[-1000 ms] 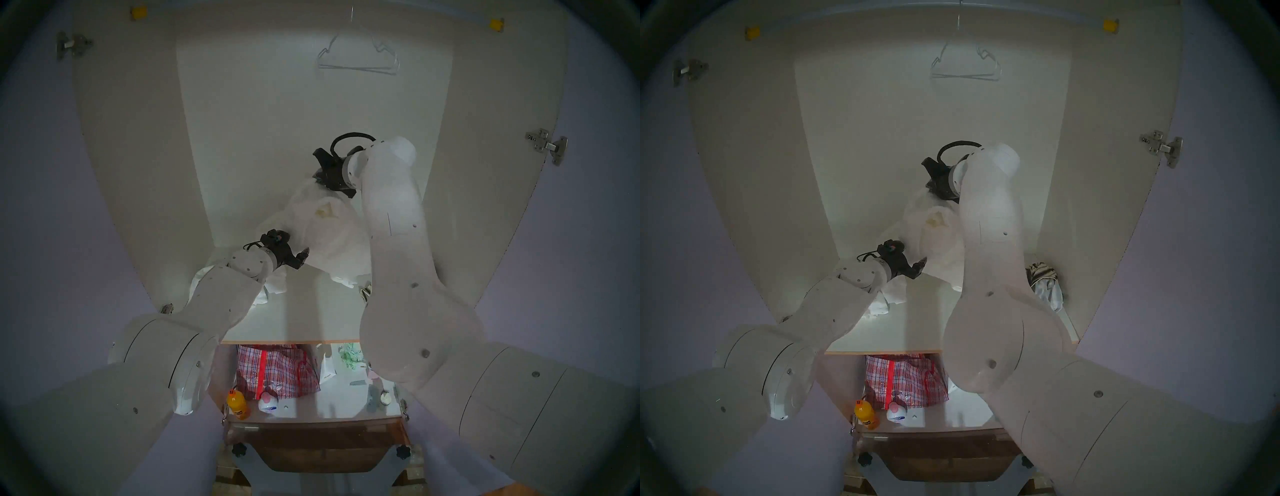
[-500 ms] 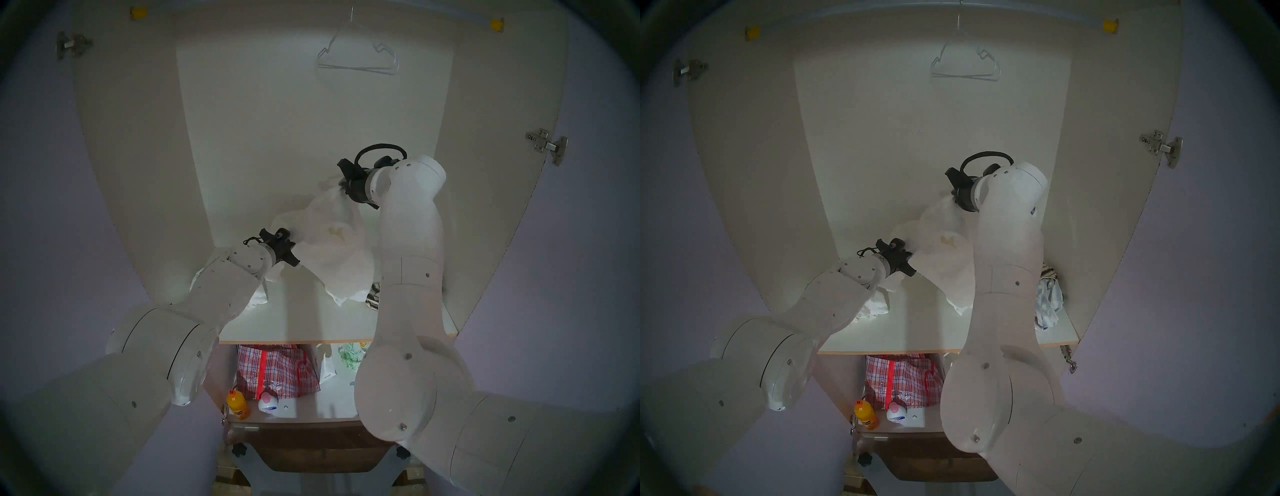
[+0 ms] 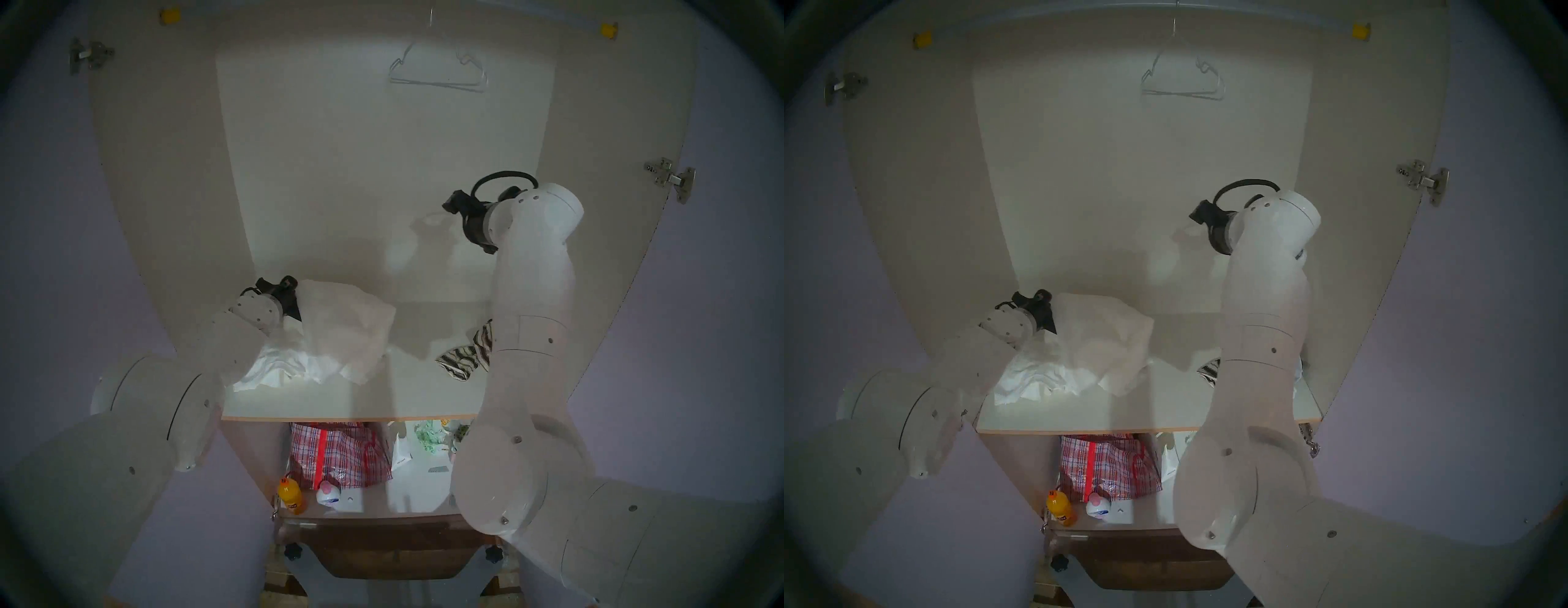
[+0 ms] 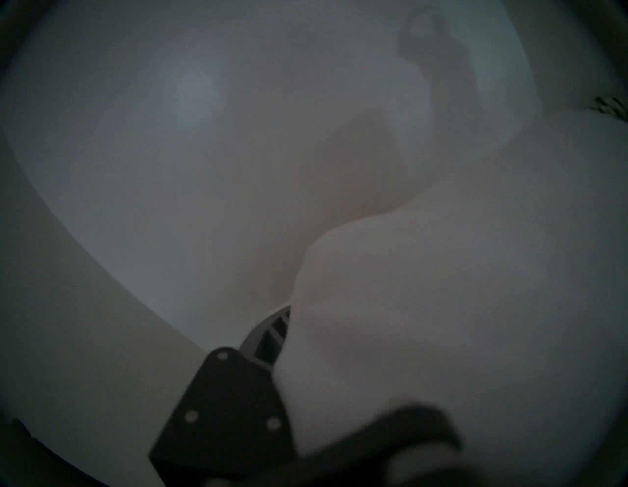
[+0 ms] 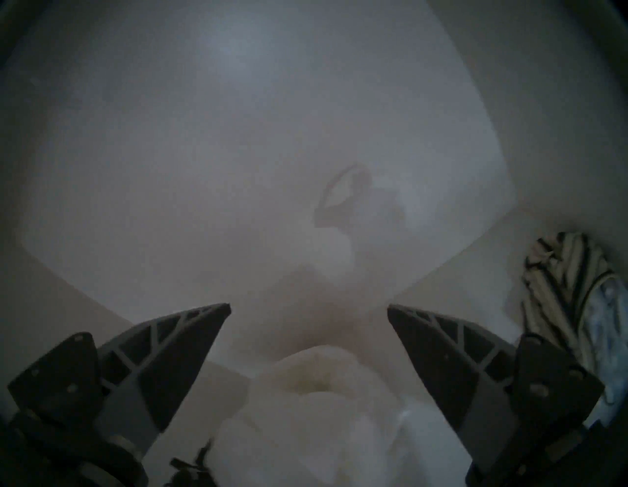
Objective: Sort tops into two piles: light colors and dark colors
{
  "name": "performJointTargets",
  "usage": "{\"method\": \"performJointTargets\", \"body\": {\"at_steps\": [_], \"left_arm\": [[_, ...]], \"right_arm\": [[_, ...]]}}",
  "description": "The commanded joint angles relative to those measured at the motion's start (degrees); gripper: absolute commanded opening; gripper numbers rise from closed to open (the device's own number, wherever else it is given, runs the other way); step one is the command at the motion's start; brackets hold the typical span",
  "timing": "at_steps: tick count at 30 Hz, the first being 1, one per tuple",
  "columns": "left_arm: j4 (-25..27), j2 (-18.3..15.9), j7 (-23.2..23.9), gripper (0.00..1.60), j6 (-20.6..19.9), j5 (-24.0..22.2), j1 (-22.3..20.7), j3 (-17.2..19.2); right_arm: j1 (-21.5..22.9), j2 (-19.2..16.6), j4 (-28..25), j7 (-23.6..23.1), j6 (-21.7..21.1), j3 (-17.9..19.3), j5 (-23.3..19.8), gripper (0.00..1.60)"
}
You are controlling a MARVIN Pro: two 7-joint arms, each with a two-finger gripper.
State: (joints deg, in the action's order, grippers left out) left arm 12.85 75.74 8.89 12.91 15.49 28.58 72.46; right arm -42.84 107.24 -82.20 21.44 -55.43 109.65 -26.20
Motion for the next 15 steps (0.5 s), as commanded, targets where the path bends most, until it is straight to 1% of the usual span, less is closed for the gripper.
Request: {"method": "performJointTargets", "body": {"at_steps": [1,4,7,10,12,13,15], "left_arm": [[2.28,-1.04,-3.46,0.00,0.37,-0.80,-6.28,1.47],[2.53,-1.55,-5.06,0.00,0.31,-0.43,-9.16,1.84],[1.79,-1.91,-6.32,0.00,0.64,0.53,-10.90,1.10],[0.11,-1.87,-7.08,0.00,1.34,2.76,-10.80,-1.18],[-0.92,-1.45,-7.52,0.00,1.09,2.86,-10.40,-1.70],[-1.31,-1.21,-7.77,0.00,0.62,2.70,-10.19,-2.05],[-2.85,-0.44,-8.94,0.00,-1.27,3.52,-9.76,-3.22]], "right_arm": [[-1.25,-1.57,2.13,0.90,0.43,-0.74,1.20,1.60],[-3.10,-3.55,4.01,1.47,0.43,-0.95,1.58,1.60],[-3.98,-5.30,5.94,1.49,0.43,-1.52,1.47,1.60],[-4.68,-7.80,7.70,-1.91,0.43,-3.77,0.33,1.60],[-5.42,-9.18,7.24,-4.29,0.43,-5.74,0.04,1.60],[-5.95,-10.06,6.72,-6.19,0.43,-7.04,-0.44,1.60],[-6.88,-11.53,5.98,-9.05,0.43,-9.43,0.16,1.60]]}}
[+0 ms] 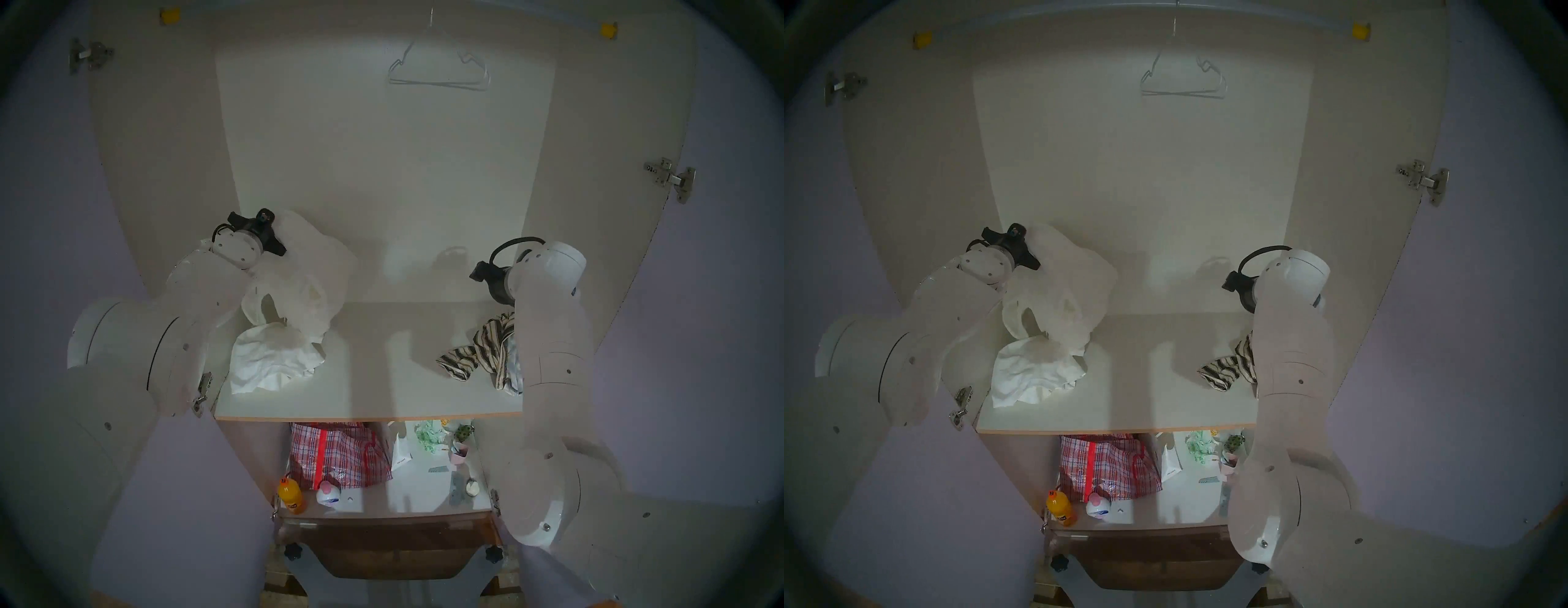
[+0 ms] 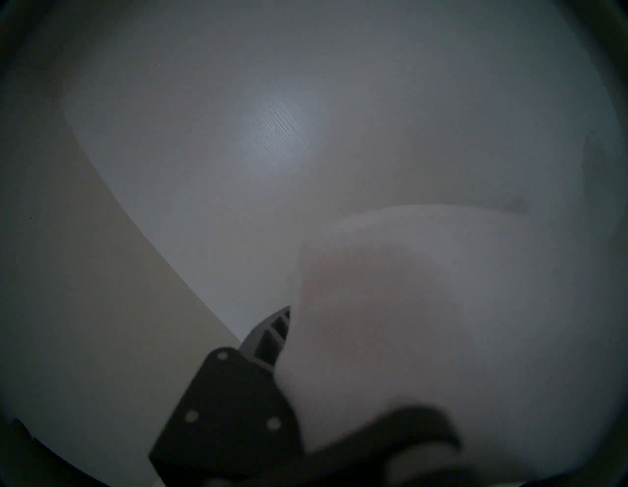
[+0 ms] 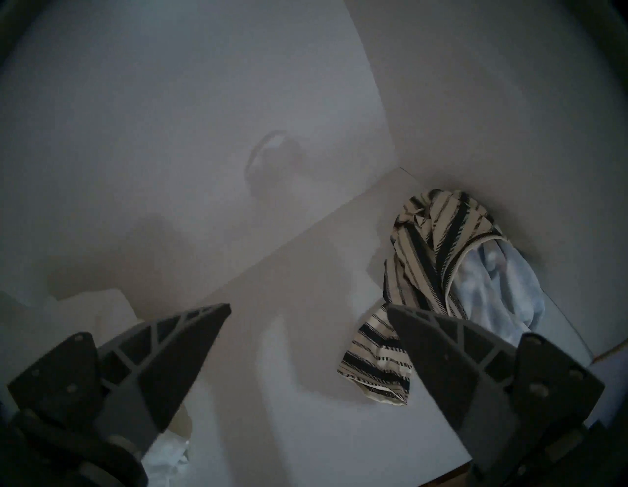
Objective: Sort tops into two piles: light colors and dark colors
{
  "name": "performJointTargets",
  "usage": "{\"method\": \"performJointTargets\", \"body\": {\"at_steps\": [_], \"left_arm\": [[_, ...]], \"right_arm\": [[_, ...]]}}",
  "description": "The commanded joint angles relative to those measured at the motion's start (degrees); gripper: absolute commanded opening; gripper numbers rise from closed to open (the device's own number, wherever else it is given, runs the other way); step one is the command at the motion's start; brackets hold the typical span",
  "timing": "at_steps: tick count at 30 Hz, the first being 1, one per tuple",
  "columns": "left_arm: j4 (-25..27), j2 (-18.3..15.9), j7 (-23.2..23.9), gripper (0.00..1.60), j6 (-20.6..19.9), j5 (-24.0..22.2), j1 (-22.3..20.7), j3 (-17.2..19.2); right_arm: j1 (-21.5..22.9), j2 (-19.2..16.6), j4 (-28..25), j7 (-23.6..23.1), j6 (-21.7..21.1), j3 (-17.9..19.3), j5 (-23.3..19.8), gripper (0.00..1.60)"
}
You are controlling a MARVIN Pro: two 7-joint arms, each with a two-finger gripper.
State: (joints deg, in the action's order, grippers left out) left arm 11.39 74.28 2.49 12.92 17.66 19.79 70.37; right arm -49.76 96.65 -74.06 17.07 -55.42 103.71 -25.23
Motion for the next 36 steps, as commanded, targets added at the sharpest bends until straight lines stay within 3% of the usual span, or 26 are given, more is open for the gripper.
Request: {"method": "performJointTargets", "body": {"at_steps": [1,3,5,7,8,14,17,21,22,23,24,25,27,28,29,33,36], "left_arm": [[-2.11,1.35,-3.09,0.00,-2.38,1.67,-0.86,-1.60],[-3.06,1.51,-5.57,0.00,-5.40,5.43,-0.12,-6.00],[-4.01,1.48,-6.28,0.00,-7.10,6.79,0.70,-7.10],[-3.99,1.01,-6.13,0.00,-8.06,10.74,1.73,-10.53],[-3.81,0.49,-5.05,0.00,-8.74,15.41,2.30,-14.26],[-2.30,-1.73,-0.80,0.00,-4.41,28.93,2.86,-20.35],[-1.20,-1.84,-0.85,0.00,-2.63,35.00,2.88,-23.36],[0.29,-2.76,-0.17,0.97,2.26,41.71,2.75,-27.52],[0.56,-3.19,-0.06,1.60,3.35,43.58,2.44,-28.47],[0.99,-3.56,1.81,1.60,8.47,42.40,0.71,-27.32],[0.99,-3.56,1.81,1.60,8.47,42.40,0.71,-27.32],[0.94,-3.35,2.73,1.60,10.33,41.88,-0.23,-26.01],[0.77,-3.89,5.79,1.60,15.69,44.96,-2.89,-27.87],[-0.03,-3.68,4.60,1.60,16.98,44.73,-4.34,-27.10],[-0.03,-3.68,4.60,1.60,16.98,44.73,-4.34,-27.10],[-3.09,-1.55,3.90,1.60,16.51,37.89,-6.96,-19.94],[-4.52,-1.06,3.61,1.60,14.88,30.32,-7.07,-15.23]], "right_arm": [[-0.29,-1.80,-2.41,-6.48,0.42,-4.54,-0.84,1.60],[-1.03,-2.82,-3.28,-8.90,0.61,-5.95,-0.45,1.60],[-1.55,-3.77,-3.68,-11.03,0.79,-6.82,-0.43,1.60],[-1.92,-4.25,-4.16,-12.18,0.92,-7.33,-0.27,1.60],[-1.89,-4.47,-4.01,-12.70,0.80,-7.53,-0.08,1.60],[-2.56,-4.47,-4.40,-12.72,0.61,-8.14,0.36,1.60],[-2.75,-4.42,-4.64,-12.73,0.55,-8.34,0.46,1.60],[-3.17,-4.41,-5.01,-12.75,0.46,-8.55,0.60,1.60],[-3.32,-4.44,-5.12,-12.80,0.44,-8.63,0.65,1.60],[-3.90,-4.70,-5.73,-13.16,0.56,-8.99,0.77,1.60],[-3.90,-4.70,-5.73,-13.16,0.56,-8.99,0.77,1.60],[-4.05,-4.78,-5.86,-13.30,0.60,-9.08,0.75,1.60],[-4.19,-5.09,-5.99,-13.72,0.42,-9.36,0.70,1.60],[-4.38,-5.27,-6.25,-13.89,0.95,-9.58,0.84,1.60],[-4.38,-5.27,-6.25,-13.89,0.95,-9.58,0.84,1.60],[-4.78,-5.34,-6.43,-13.61,2.67,-10.05,1.47,1.60],[-6.04,-5.77,-7.79,-14.70,5.98,-11.13,2.03,1.60]]}}
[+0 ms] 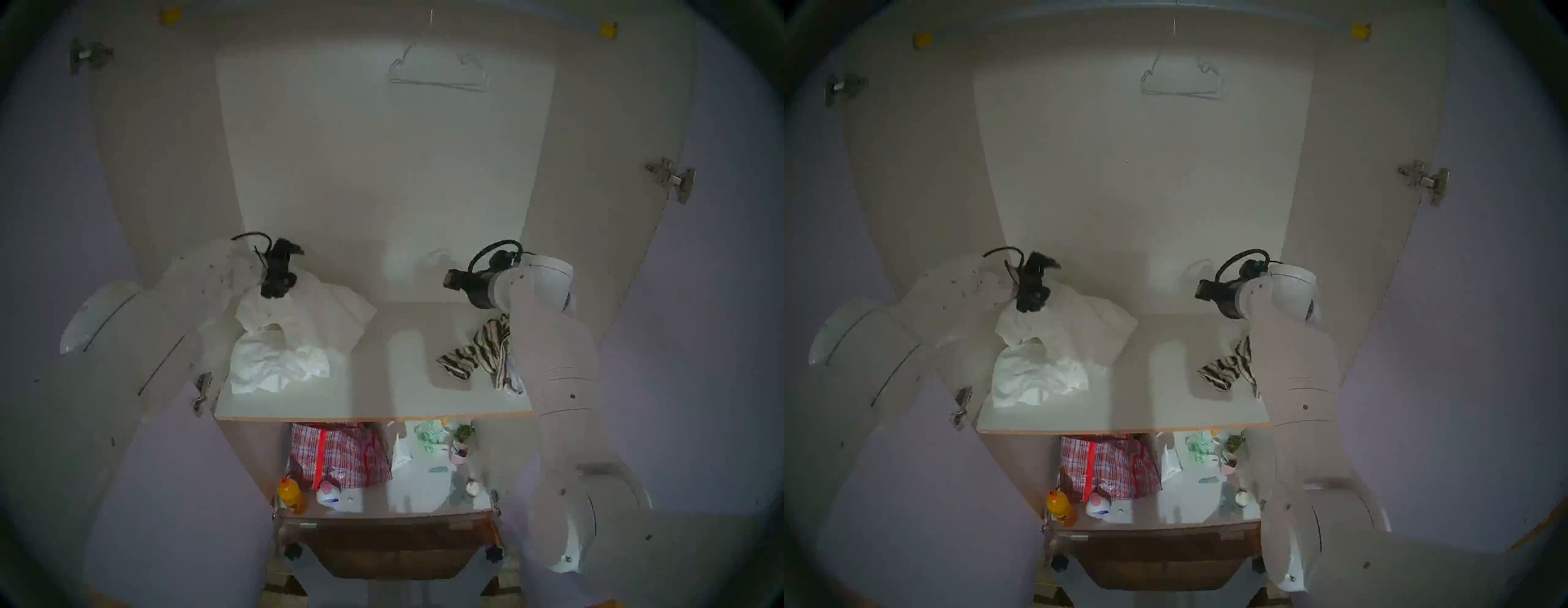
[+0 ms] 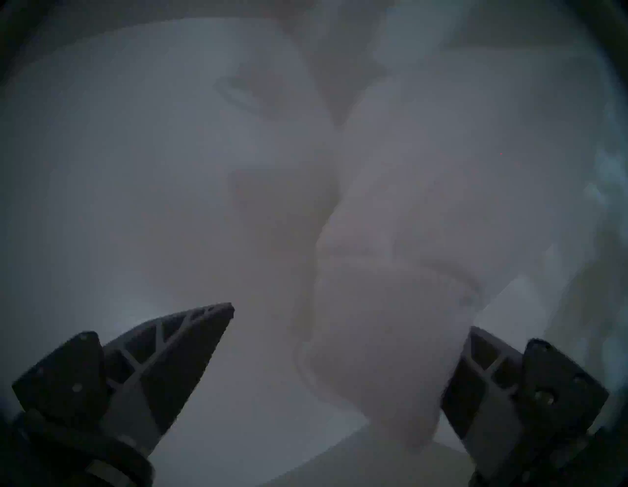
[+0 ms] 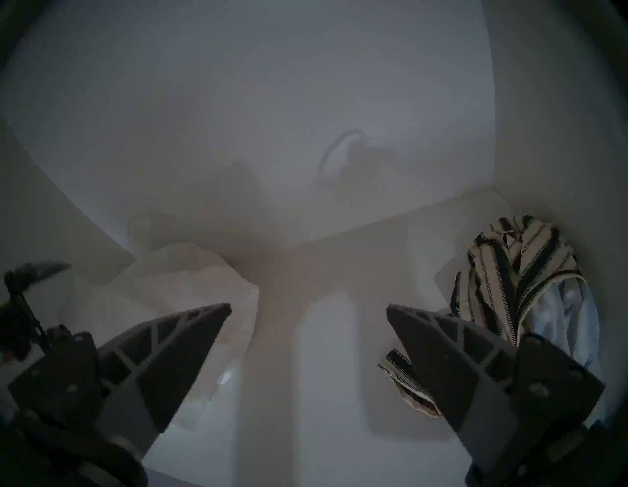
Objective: Sort tops into two piles: light colors and dark colors
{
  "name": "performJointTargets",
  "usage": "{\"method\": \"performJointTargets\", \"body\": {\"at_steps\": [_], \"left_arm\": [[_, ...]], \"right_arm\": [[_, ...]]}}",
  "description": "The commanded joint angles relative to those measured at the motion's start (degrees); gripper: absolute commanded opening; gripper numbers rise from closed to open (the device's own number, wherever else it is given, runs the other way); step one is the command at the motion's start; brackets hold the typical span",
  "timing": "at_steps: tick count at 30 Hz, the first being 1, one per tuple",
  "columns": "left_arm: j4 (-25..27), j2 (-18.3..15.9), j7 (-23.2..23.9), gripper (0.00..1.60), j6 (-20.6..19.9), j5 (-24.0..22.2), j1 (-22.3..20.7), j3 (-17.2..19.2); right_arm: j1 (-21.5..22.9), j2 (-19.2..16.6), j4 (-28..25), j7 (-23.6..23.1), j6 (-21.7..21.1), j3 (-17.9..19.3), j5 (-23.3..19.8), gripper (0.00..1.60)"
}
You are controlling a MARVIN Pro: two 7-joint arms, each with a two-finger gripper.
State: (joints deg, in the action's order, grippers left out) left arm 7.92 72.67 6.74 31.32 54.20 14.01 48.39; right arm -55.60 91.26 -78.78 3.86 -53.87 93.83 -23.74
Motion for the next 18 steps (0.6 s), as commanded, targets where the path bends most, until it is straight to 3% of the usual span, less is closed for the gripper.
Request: {"method": "performJointTargets", "body": {"at_steps": [1,6,8,10,12,14,18], "left_arm": [[-1.16,0.54,-1.07,1.60,-4.85,-8.92,-0.91,8.30],[-1.98,1.06,1.39,1.60,-8.92,-20.28,0.23,13.17],[-2.19,1.16,3.32,1.60,-11.39,-20.96,-0.03,14.02],[-2.19,1.07,4.12,1.60,-12.19,-25.26,0.30,16.79],[-2.19,1.15,2.90,1.60,-14.31,-26.53,0.13,16.61],[-2.19,1.35,2.21,1.60,-15.01,-30.51,0.20,18.88],[-0.90,1.44,-2.24,1.60,-15.28,-33.94,1.11,19.34]], "right_arm": [[-0.64,-0.73,-3.86,-2.53,5.02,-1.74,0.31,1.60],[-2.54,-1.87,-5.64,-4.41,8.58,-3.70,0.89,1.60],[-3.14,-2.27,-5.88,-5.28,10.16,-4.29,1.13,1.60],[-3.55,-2.28,-6.17,-5.70,11.29,-4.44,1.21,1.60],[-4.30,-2.01,-6.68,-5.88,13.64,-4.34,1.43,1.60],[-4.98,-1.80,-7.41,-6.48,16.16,-4.35,1.51,1.60],[-6.72,-1.83,-9.23,-8.82,21.17,-4.99,1.01,1.60]]}}
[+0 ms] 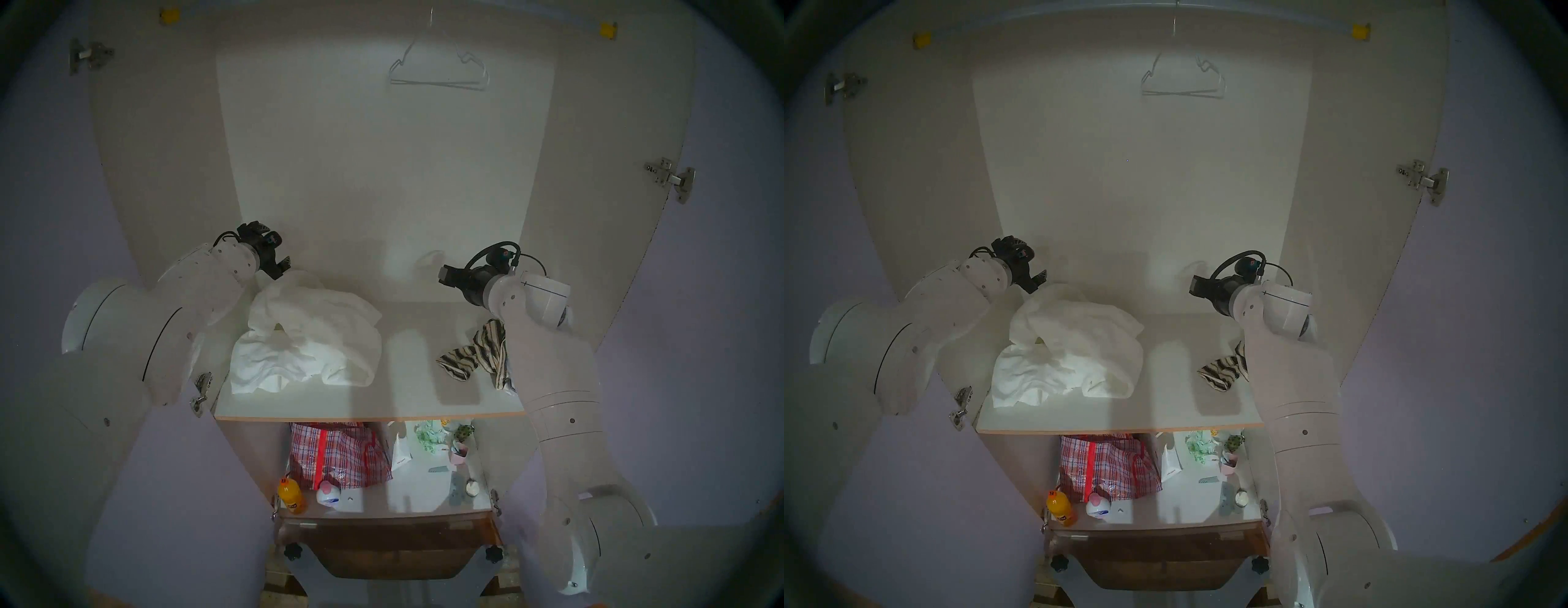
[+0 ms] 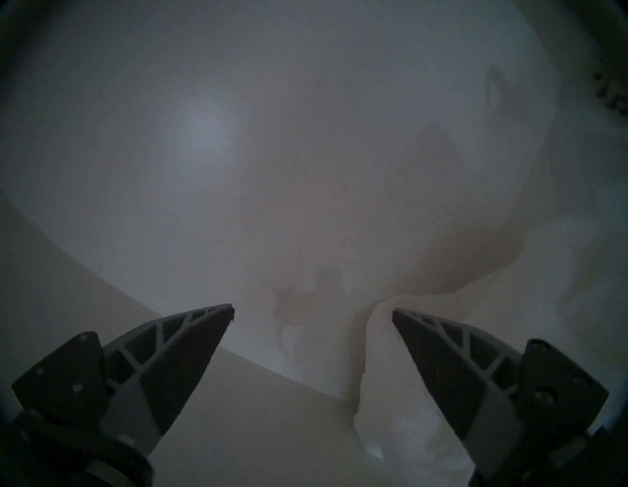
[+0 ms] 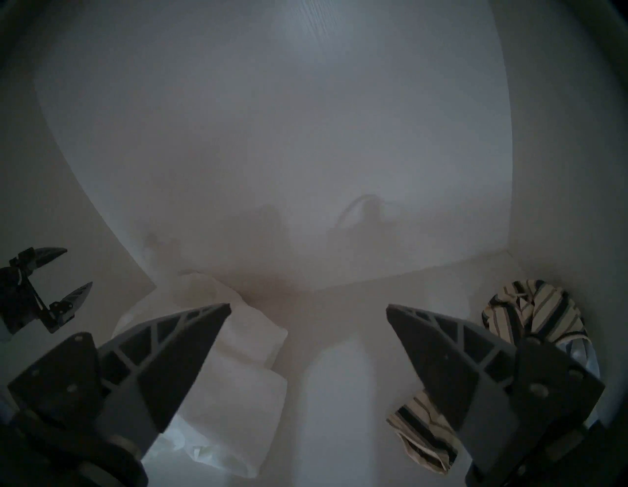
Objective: Sort tops into two piles: light colors and dark colors
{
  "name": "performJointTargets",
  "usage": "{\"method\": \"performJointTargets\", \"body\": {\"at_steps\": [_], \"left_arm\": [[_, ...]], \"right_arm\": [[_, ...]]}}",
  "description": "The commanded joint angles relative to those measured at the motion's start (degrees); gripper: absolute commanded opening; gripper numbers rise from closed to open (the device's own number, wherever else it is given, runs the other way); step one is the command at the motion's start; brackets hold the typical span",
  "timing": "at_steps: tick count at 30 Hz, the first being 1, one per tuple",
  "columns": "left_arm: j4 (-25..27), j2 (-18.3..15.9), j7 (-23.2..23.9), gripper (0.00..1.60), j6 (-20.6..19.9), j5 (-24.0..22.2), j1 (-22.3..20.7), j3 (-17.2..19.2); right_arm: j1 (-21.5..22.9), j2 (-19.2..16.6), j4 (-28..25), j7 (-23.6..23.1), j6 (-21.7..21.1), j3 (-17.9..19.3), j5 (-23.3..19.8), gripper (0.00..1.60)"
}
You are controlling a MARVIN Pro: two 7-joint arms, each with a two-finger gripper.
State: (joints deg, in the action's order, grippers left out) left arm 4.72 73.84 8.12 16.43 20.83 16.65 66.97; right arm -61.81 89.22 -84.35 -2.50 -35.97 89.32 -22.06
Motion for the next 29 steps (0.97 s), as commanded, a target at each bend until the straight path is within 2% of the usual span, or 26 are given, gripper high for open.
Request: {"method": "performJointTargets", "body": {"at_steps": [1,6,7,11,13,17,19,29], "left_arm": [[2.43,0.37,-4.33,1.60,-0.42,-1.02,-1.37,1.17],[3.01,0.87,-9.99,1.60,0.43,-0.81,-0.29,0.55],[3.01,0.87,-9.99,1.60,0.43,-0.81,-0.29,0.55],[3.13,0.76,-13.48,1.60,1.30,-1.24,0.38,1.10],[3.11,0.73,-13.15,1.60,1.80,-1.56,0.37,1.48],[2.63,1.20,-10.55,1.60,3.00,-4.38,0.41,4.52],[2.73,1.17,-9.85,1.60,3.16,-3.86,0.49,6.06],[2.82,1.09,-9.00,1.60,3.39,-3.67,0.54,6.90]], "right_arm": [[-0.67,0.29,-3.87,-2.71,4.04,-0.51,-0.74,1.60],[-0.90,-0.72,-3.36,-3.42,5.77,-0.95,-0.40,1.60],[-0.90,-0.72,-3.36,-3.42,5.77,-0.95,-0.40,1.60],[-1.02,-4.46,-4.23,-8.37,5.12,-1.75,-1.11,1.60],[-1.15,-5.31,-4.32,-9.80,5.98,-2.16,-1.15,1.60],[-1.06,-5.11,-4.13,-9.54,7.14,-2.37,-0.74,1.60],[-1.35,-5.09,-4.29,-9.37,8.23,-2.39,-0.43,1.60],[-1.48,-5.21,-4.20,-9.32,9.15,-2.60,-0.48,1.60]]}}
